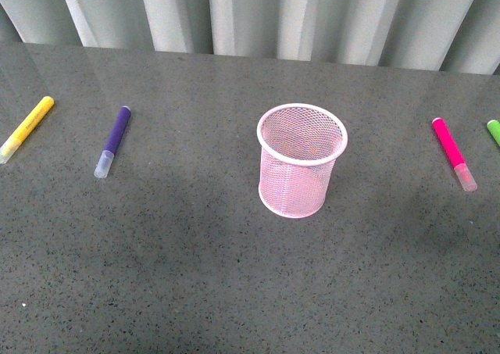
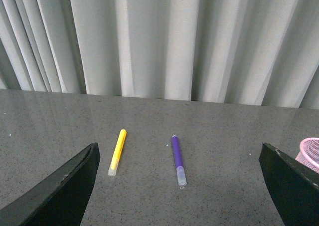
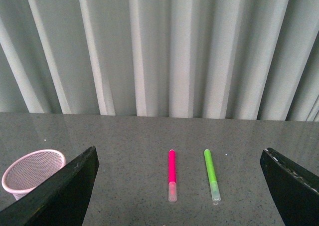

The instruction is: Insert purple and pink pens into pink cup

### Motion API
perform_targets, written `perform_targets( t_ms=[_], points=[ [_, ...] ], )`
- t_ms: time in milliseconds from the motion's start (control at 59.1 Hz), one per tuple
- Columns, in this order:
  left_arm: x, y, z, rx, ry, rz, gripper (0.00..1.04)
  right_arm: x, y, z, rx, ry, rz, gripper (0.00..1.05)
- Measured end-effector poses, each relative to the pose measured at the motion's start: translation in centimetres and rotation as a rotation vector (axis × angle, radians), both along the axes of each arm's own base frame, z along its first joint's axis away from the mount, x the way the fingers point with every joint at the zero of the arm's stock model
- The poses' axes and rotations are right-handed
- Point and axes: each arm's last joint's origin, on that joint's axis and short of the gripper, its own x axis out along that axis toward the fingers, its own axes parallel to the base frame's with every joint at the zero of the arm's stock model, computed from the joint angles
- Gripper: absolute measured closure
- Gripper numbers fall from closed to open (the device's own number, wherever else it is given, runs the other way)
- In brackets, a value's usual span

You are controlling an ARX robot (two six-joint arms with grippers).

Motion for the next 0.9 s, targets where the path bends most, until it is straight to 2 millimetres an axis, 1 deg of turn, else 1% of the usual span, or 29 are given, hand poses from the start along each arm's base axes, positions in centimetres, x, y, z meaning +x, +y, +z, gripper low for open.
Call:
perform_targets(
  t_ms=[897],
  points=[
    [0.0, 0.0, 0.0, 0.0, 0.0, 0.0, 0.07, 0.0, 0.0, 0.0, 0.0, 0.0, 0.0, 0.07]
  ],
)
